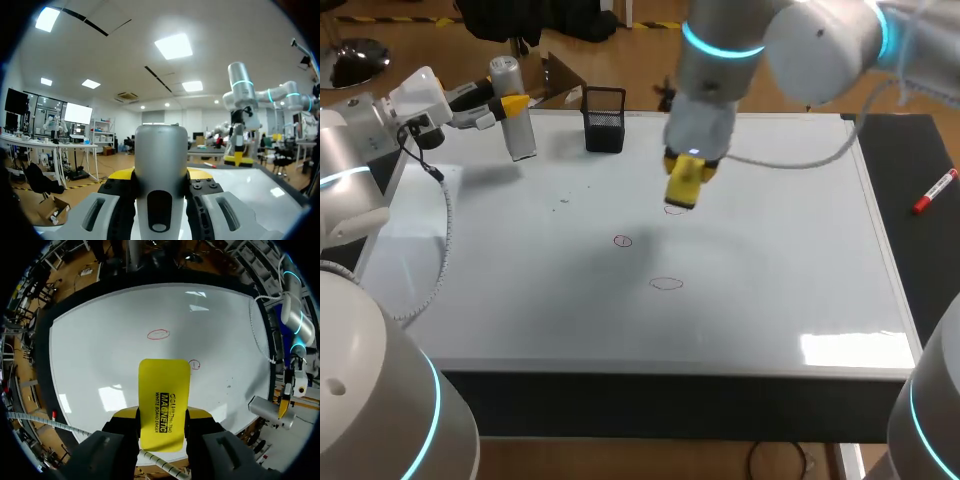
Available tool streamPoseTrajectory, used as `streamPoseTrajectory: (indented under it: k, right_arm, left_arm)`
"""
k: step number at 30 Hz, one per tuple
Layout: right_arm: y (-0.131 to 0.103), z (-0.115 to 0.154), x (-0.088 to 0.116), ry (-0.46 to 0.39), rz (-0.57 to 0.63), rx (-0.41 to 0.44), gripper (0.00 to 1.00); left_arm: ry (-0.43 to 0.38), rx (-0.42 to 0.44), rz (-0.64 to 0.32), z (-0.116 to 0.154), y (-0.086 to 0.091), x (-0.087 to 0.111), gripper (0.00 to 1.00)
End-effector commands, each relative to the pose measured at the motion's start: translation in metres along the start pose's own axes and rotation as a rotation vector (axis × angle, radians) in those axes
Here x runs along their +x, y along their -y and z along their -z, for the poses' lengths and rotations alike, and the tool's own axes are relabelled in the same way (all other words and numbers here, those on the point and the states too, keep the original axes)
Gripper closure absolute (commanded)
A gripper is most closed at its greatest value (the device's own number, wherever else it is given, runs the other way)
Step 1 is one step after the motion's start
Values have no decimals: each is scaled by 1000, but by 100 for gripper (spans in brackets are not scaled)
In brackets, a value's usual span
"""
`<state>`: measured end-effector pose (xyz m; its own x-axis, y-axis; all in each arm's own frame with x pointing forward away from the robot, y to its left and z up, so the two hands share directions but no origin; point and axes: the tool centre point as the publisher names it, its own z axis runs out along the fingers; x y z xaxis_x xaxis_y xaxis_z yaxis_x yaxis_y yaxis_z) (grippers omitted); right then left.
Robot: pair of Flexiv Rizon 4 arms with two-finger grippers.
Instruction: Pick up the inspection probe, press it on each red-marked spot on the whiteboard one by one, put down the probe, pick up the eraser, and wipe off all the red marks.
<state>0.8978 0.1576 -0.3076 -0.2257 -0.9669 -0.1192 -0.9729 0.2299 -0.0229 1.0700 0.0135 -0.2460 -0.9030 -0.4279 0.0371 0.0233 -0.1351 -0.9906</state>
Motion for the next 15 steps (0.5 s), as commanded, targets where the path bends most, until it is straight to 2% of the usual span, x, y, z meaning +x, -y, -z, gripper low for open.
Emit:
streamPoseTrajectory:
  k: [1,10,13,15]
  right_arm:
    - [-12,-15,-31,-3,33,5,100]
    - [-39,-43,-80,-23,109,-2,100]
    - [-49,-49,-96,-13,128,-4,100]
    - [-55,-56,-106,23,135,-27,100]
  left_arm:
    - [3,0,-1,0,1,1,100]
    - [3,0,-1,0,1,1,100]
    - [3,0,-1,0,1,1,100]
    - [3,0,-1,0,1,1,100]
